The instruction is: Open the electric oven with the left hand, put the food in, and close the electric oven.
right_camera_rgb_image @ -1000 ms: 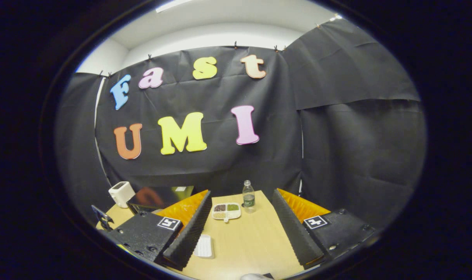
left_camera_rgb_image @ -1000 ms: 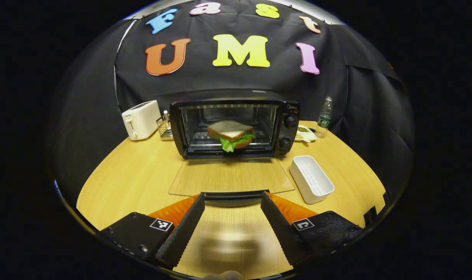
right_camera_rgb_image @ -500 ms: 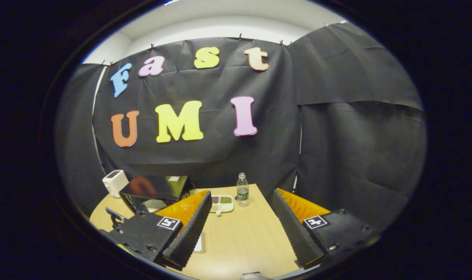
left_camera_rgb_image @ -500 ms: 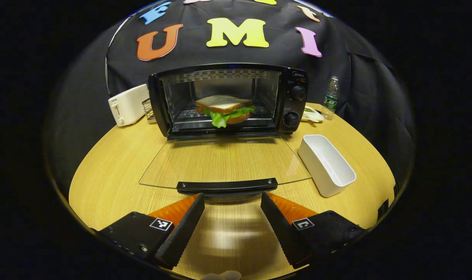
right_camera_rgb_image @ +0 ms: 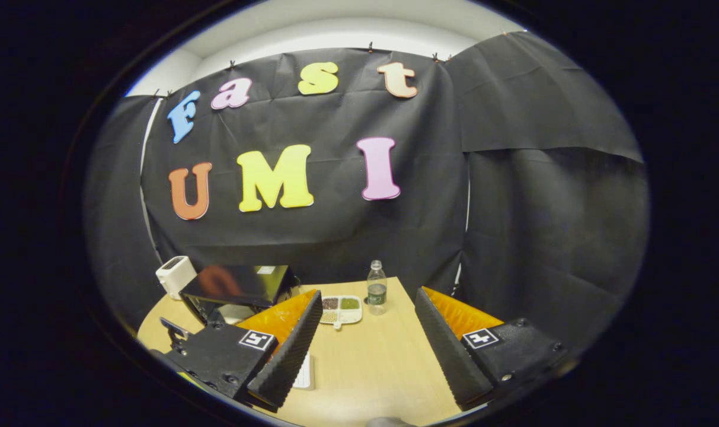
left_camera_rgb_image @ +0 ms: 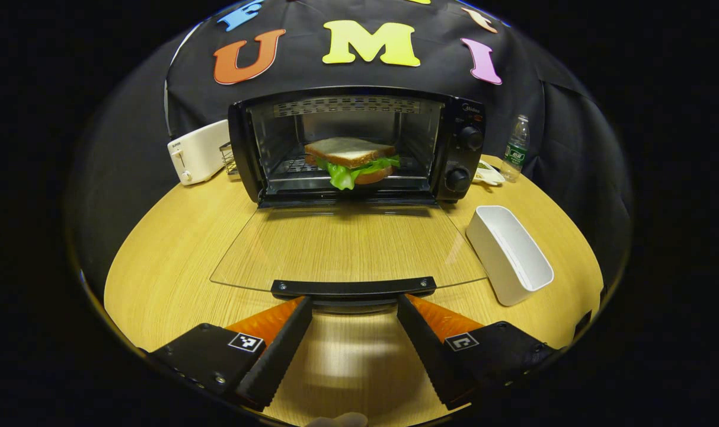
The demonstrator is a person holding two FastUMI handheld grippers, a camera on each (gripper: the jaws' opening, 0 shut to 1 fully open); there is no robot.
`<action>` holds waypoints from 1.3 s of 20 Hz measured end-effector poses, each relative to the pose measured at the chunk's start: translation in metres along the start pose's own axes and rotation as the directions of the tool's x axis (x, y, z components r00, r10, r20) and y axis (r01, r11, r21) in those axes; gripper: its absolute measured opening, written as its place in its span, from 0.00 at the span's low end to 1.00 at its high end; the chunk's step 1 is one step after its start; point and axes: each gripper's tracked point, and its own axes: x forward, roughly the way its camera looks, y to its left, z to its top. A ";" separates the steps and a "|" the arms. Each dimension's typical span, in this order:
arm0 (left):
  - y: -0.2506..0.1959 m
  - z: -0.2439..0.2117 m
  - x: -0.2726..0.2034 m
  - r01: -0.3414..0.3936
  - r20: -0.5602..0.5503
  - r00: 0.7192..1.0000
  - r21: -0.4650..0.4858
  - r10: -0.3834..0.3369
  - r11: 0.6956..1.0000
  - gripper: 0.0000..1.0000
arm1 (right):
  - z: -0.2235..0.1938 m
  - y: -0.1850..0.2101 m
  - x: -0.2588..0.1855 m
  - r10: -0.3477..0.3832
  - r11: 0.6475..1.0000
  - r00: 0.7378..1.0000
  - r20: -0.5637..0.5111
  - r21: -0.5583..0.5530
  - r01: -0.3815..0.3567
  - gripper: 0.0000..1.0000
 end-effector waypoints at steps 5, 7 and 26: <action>-0.002 0.023 -0.015 -0.007 0.044 0.999 -0.006 0.008 1.000 0.95 | 0.004 0.016 0.013 0.039 0.999 0.999 0.001 -0.006 -0.039 1.00; -0.001 0.037 -0.022 -0.009 0.068 0.998 -0.001 0.009 1.000 0.95 | 0.006 0.018 0.016 0.042 0.999 0.999 0.004 -0.006 -0.042 1.00; 0.009 0.174 -0.021 -0.038 0.299 0.954 0.045 0.023 0.998 0.96 | 0.016 0.030 0.042 0.082 0.997 0.997 0.009 -0.005 -0.082 0.90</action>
